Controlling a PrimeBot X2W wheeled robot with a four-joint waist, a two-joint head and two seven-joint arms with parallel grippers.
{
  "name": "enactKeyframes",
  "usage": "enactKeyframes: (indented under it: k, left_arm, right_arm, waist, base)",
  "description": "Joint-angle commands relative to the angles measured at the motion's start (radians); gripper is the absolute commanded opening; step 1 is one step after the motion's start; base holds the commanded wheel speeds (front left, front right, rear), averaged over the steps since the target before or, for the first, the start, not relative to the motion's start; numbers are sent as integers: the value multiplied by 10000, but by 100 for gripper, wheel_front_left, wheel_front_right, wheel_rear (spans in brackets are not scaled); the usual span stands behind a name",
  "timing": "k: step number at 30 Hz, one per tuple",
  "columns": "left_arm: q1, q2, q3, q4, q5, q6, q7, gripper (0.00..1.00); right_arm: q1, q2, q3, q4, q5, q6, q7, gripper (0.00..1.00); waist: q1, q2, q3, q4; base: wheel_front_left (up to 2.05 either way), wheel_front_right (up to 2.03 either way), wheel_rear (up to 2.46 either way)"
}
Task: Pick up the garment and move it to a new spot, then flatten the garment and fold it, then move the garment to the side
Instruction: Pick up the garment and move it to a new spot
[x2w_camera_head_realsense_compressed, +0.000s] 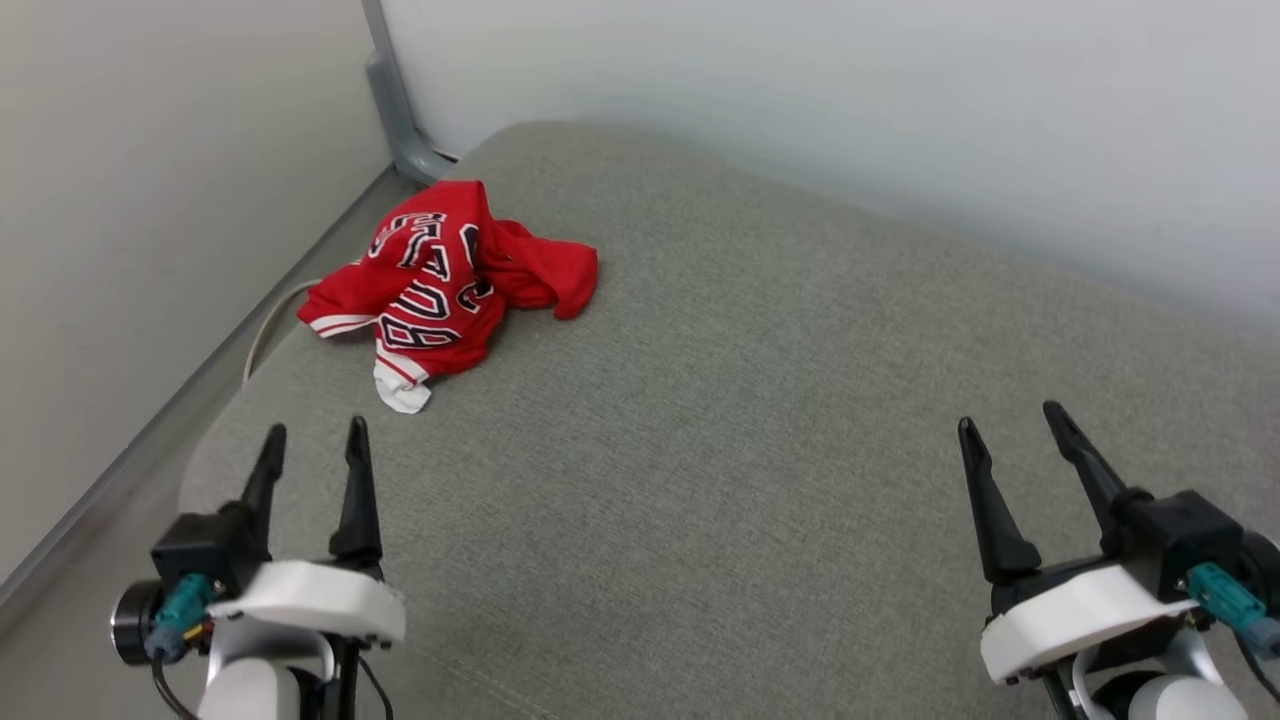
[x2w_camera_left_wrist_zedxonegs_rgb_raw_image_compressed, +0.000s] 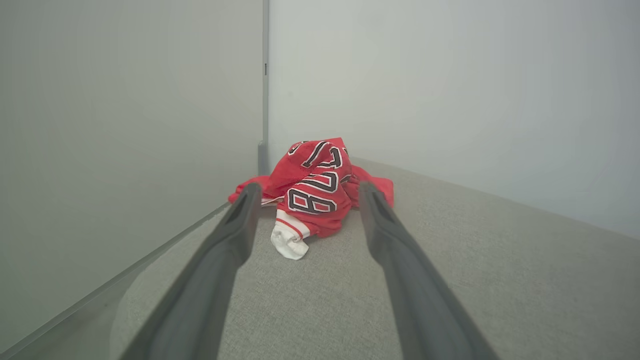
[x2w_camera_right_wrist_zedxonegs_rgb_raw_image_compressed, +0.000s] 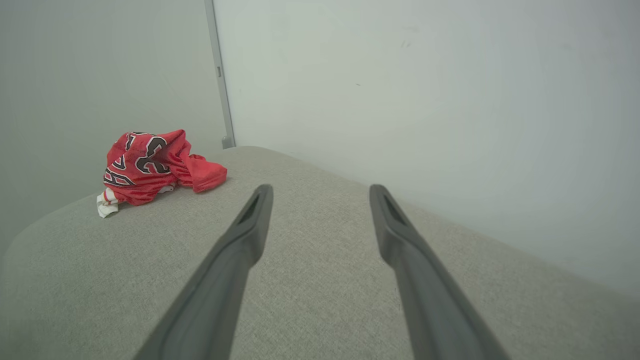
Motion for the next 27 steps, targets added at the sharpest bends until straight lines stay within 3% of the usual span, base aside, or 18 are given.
enactKeyframes:
  k: [1, 10, 13, 19, 27]
  left_arm:
    - [-327, -25, 102, 39, -102, 58, -27, 100]
    - [-2523, 147, 571, 1222, -737, -1, -25, 100]
    - [-3489, 469, 714, 1950, -945, -27, -27, 100]
    - [-5285, 1562, 478, 3611, -1563, -74, 817, 100]
    - [-6874, 3558, 118, 4914, -2720, -82, 3785, 100]
  right_arm:
    - [-205, 13, 29, -146, -101, -7, 92, 100]
    - [-1036, -392, 233, -777, -391, -7, 517, 100]
    - [-1317, -519, 294, -881, -352, -7, 564, 100]
    - [-1858, -686, 233, -971, -288, -7, 461, 100]
    - [-2343, -782, 214, -903, -164, -7, 228, 100]
  waist:
    - [0, 0, 390, -213]
    - [0, 0, 2256, -1100]
    - [0, 0, 2866, -1401]
    - [0, 0, 3888, -1995]
    - [0, 0, 4836, -2645]
  base:
    - [0, 0, 0]
    - [0, 0, 0]
    - [0, 0, 0]
    - [0, 0, 0]
    - [0, 0, 0]
